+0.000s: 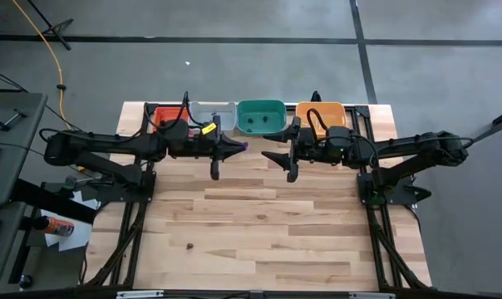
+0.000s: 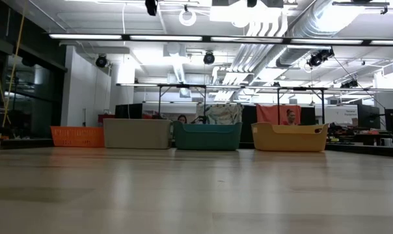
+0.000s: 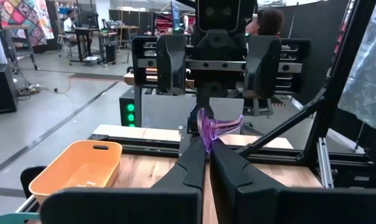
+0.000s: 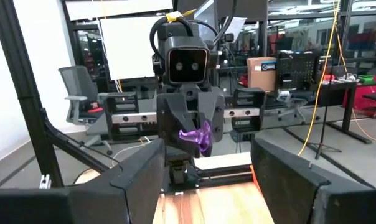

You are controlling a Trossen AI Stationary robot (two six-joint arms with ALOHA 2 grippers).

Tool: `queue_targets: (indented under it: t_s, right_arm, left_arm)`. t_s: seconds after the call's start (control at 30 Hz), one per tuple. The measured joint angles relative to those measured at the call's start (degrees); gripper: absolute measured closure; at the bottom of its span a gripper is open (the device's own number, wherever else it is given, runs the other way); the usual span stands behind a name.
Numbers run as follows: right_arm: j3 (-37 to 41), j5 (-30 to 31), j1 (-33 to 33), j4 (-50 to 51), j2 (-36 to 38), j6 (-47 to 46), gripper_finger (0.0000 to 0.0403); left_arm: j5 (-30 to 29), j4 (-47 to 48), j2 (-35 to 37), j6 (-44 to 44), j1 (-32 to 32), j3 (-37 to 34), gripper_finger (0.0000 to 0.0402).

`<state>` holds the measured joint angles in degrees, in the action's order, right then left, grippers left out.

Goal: Sort Halloween decoration
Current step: Put the violet witch hat into the gray bin

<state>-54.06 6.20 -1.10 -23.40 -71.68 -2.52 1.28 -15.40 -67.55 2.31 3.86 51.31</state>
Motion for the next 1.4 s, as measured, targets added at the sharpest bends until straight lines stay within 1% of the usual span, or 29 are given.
queue_targets:
  t_s: [0.27, 0.43, 0.53, 0.6, 0.63, 0.7, 0.77, 0.8, 0.83, 0.87, 0.93, 0.97, 1.03, 1.13, 1.2, 1.3, 1.4]
  right_arm:
    - [0.0, 0.0, 0.0, 0.0, 0.0, 0.0, 0.0169]
    - [0.0, 0.0, 0.0, 0.4, 0.0, 0.0, 0.0170]
    - [0.0, 0.0, 0.0, 1.4, 0.0, 0.0, 0.0182]
    - [0.0, 0.0, 0.0, 2.5, 0.0, -0.1, 0.0207]
    - [0.0, 0.0, 0.0, 3.4, 0.0, -0.5, 0.0227]
    - [0.0, 0.5, 0.0, 5.7, 0.0, -2.1, 0.0279]
    - [0.0, 1.6, 0.0, 9.1, 0.0, -3.0, 0.0343]
    - [0.0, 2.1, 0.0, 11.1, 0.0, -2.8, 0.0373]
    - [0.0, 2.2, 0.0, 12.7, 0.0, -2.6, 0.0387]
    - [0.0, 2.3, 0.0, 14.2, 0.0, -2.8, 0.0388]
    - [0.0, 2.3, 0.1, 16.6, 0.0, -3.6, 0.0377]
    - [0.0, 2.3, 0.2, 17.6, 0.0, -3.9, 0.0374]
    - [0.0, 2.3, 0.6, 19.5, 0.0, -4.1, 0.0378]
    - [0.0, 2.3, 1.7, 21.3, 0.0, -4.1, 0.0396]
    - [0.0, 2.4, 2.7, 22.0, 0.0, -4.3, 0.0399]
    - [0.0, 2.4, 3.9, 22.4, 0.0, -5.2, 0.0393]
    - [0.0, 2.5, 4.4, 22.1, 0.0, -5.7, 0.0392]
  left_arm:
    - [0.0, 0.0, 0.0, -0.1, 0.0, 0.0, 0.0401]
    - [-0.1, 0.0, 0.0, -1.9, 0.0, 0.0, 0.0401]
    - [-0.1, 0.0, 0.0, -3.0, 0.7, 0.0, 0.0401]
    - [-0.1, 0.0, 0.0, -3.0, 1.7, 0.0, 0.0401]
    - [-0.1, 0.1, 0.0, -3.1, 2.4, 0.0, 0.0401]
    - [0.5, 0.1, 0.0, -4.0, 3.9, 0.0, 0.0401]
    - [1.7, 0.1, 0.0, -4.5, 5.8, 0.0, 0.0401]
    - [2.1, 0.4, 0.1, -4.5, 6.9, 0.0, 0.0401]
    - [2.6, 0.9, 0.1, -4.5, 8.2, 0.0, 0.0401]
    - [2.6, 1.6, 0.0, -4.5, 9.7, 0.0, 0.0401]
    - [0.7, 3.8, -0.8, -3.7, 13.9, 0.0, 0.0401]
    - [-0.1, 5.9, -1.4, -2.7, 16.7, 0.0, 0.0401]
    - [0.1, 11.1, -3.3, -0.8, 23.6, 0.6, 0.0401]
    - [3.6, 19.3, -8.0, 0.7, 33.5, 2.8, 0.0401]
    - [5.2, 24.9, -12.0, 2.2, 38.5, 4.5, 0.0401]
    - [5.9, 34.3, -18.0, 3.9, 43.2, 6.8, 0.0401]
    - [5.7, 42.0, -22.9, 5.1, 45.1, 8.4, 0.0401]
